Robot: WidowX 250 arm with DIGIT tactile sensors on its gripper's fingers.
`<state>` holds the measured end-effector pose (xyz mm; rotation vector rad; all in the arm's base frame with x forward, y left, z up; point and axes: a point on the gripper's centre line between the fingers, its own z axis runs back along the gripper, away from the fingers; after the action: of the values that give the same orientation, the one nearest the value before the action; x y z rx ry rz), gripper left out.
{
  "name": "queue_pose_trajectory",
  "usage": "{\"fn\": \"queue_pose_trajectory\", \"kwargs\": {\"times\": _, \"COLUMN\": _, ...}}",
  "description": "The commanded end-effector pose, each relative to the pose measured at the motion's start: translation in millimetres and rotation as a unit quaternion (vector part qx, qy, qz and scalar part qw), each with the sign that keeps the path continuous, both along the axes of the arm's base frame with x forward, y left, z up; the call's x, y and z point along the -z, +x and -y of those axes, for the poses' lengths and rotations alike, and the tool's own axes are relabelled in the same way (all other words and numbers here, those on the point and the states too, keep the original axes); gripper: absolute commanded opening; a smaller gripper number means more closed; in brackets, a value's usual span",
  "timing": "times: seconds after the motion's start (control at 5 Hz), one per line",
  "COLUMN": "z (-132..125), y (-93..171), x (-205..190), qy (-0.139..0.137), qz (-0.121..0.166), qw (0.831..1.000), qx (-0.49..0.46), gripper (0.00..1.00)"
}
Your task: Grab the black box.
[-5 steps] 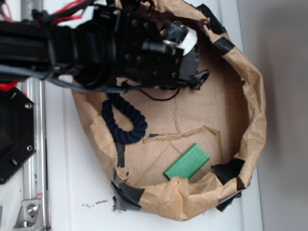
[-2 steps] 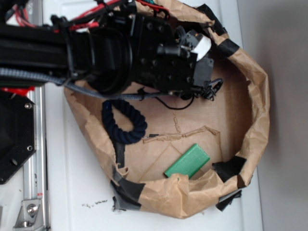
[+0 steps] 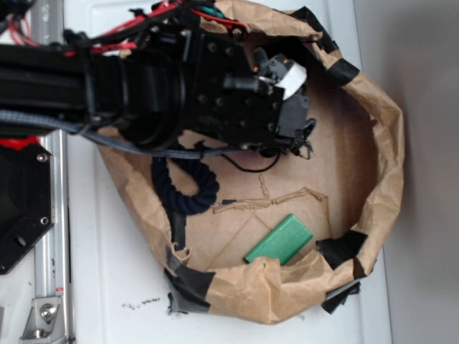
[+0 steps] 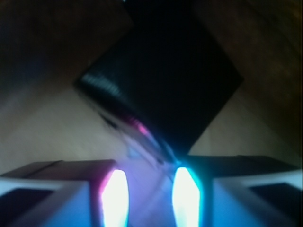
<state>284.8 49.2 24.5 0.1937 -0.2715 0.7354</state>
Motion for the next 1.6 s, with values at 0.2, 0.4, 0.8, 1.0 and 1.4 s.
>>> {"fn": "queue_pose_trajectory", "kwargs": {"times": 0.2, "z": -24, "y": -17, "x": -58, "qy": -0.044, "qz": 0.074, "qw": 0.993, "qx": -0.081, "gripper": 1.00}}
{"fn": "queue_pose_trajectory", "kwargs": {"times": 0.4, "z": -38, "y": -12, "x": -51, "qy": -0.051, "qz": 0.080, "qw": 0.981, "qx": -0.170, "gripper": 1.00}}
{"fn": "queue_pose_trajectory", "kwargs": {"times": 0.8, "z": -43, "y": 5, "x": -39, "qy": -0.036, "qz": 0.096, "qw": 0.964, "qx": -0.246, "gripper": 1.00}}
{"fn": "queue_pose_trajectory", "kwargs": {"times": 1.0, "z": -47, "y": 9, "x": -30, "qy": -0.021, "qz": 0.101, "qw": 0.957, "qx": -0.271, "gripper": 1.00}}
{"fn": "queue_pose_trajectory", "kwargs": {"times": 1.4, "z": -54, "y": 11, "x": -25, "qy": -0.016, "qz": 0.105, "qw": 0.949, "qx": -0.297, "gripper": 1.00}}
